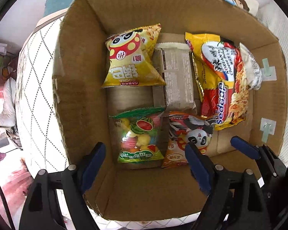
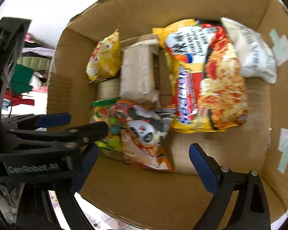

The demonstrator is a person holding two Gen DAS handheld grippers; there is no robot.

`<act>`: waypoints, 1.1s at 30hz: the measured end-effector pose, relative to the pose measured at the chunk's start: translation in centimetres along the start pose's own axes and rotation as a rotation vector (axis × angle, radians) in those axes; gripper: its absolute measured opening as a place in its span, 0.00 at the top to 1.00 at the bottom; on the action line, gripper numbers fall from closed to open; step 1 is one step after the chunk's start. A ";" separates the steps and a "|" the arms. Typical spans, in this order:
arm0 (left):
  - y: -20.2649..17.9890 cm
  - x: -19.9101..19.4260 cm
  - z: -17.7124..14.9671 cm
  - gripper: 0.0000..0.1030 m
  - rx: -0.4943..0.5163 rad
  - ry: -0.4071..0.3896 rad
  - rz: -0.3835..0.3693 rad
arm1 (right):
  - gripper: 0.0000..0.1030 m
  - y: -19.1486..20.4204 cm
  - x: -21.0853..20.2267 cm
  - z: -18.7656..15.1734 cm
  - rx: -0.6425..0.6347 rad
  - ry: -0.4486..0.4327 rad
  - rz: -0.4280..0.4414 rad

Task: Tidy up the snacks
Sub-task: 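Carry both packets into the cardboard box and open both tools, then grasp the yellow egg cake bag with the left tool while the right tool grasps the red spicy strip pack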

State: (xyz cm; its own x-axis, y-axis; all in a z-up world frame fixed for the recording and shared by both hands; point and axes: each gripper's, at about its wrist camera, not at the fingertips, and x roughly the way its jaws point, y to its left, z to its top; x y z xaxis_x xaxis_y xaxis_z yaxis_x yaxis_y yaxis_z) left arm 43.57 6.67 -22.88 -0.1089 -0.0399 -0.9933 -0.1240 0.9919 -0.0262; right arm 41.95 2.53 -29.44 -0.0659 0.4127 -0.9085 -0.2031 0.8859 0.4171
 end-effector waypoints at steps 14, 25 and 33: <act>-0.9 -3.1 -5.2 0.19 -0.012 -0.152 0.003 | 0.06 -2.9 -6.5 -2.1 -0.028 -0.093 -0.185; -1.4 -7.5 -8.7 0.19 -0.034 -0.358 -0.022 | 0.06 -2.6 -10.3 -5.2 -0.065 -0.231 -0.245; -2.6 -9.5 -11.7 0.19 -0.019 -0.480 0.009 | 0.06 -2.7 -13.3 -7.9 -0.085 -0.333 -0.280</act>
State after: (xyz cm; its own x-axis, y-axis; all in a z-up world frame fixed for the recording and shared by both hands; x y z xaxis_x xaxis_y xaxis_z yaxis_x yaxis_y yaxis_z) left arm 33.41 3.07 -12.10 0.3576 0.0330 -0.9333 -0.1436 0.9894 -0.0200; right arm 35.71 -7.06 -18.67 0.3191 0.2173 -0.9225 -0.2488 0.9584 0.1397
